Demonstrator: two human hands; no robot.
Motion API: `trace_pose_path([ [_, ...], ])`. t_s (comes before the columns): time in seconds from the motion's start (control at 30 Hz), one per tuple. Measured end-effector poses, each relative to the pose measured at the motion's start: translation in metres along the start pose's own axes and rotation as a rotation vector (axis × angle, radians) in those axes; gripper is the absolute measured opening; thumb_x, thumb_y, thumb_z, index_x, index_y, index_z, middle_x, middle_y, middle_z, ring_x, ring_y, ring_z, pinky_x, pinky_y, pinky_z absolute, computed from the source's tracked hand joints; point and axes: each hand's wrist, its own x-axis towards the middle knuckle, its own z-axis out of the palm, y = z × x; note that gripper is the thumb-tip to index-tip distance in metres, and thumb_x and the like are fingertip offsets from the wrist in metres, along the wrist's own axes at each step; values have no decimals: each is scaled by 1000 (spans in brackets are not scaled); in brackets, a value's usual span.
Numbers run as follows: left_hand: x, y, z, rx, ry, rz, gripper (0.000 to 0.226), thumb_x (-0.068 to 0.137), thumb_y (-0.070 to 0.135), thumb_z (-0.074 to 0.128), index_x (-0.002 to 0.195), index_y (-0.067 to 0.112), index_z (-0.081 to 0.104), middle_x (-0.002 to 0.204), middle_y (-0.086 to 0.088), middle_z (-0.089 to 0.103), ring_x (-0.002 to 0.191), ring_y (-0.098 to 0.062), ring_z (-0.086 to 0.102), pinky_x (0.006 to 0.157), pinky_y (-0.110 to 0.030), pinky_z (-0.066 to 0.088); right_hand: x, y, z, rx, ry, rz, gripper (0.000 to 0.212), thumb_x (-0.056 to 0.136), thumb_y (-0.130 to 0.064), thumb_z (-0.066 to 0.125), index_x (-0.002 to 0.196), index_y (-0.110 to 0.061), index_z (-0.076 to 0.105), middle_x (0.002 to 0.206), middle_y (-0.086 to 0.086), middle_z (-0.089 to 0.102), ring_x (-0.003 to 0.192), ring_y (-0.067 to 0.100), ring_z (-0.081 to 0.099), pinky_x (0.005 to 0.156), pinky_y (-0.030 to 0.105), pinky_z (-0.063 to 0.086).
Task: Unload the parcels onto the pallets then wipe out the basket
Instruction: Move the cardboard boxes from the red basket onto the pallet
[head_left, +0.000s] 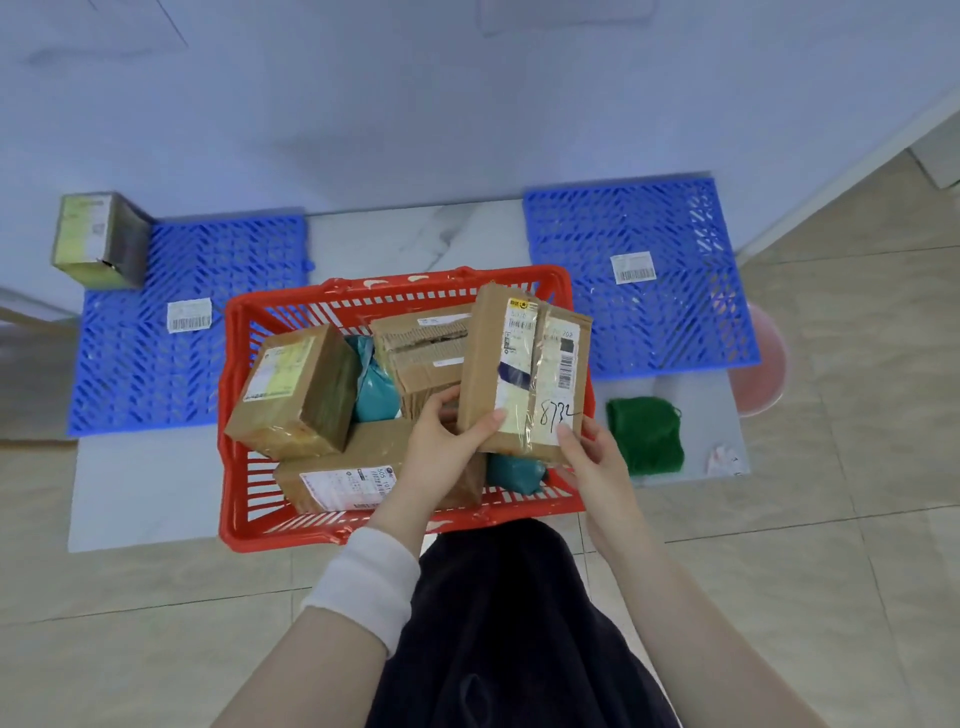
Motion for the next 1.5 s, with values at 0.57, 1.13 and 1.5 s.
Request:
trace_pose_path([
  [0.57,-8,-18,-248,-359,175,152,46,82,38,61,124,23,47,115,2,60,103,-8,59,82,-17,46,-43,-18,268,1,-162,-201,48,78,-46,62,123,-30,53,107,-11,69,97,3,65,75,19,54],
  [1.13,86,-33,-401,-396,440,81,40,91,36,50,126,19,40,120,5,54,109,-6,52,79,-6,41,16,-6,478,-167,-202,-162,49,97,-37,36,144,-29,26,149,-15,29,135,2,27,110,26,23],
  [1.5,248,-78,-451,-422,400,-12,32,91,29,52,119,20,40,104,18,54,93,8,53,67,1,42,150,24,579,-123,-70,-17,45,97,-35,39,140,-33,29,140,-15,41,114,-3,38,95,21,30],
])
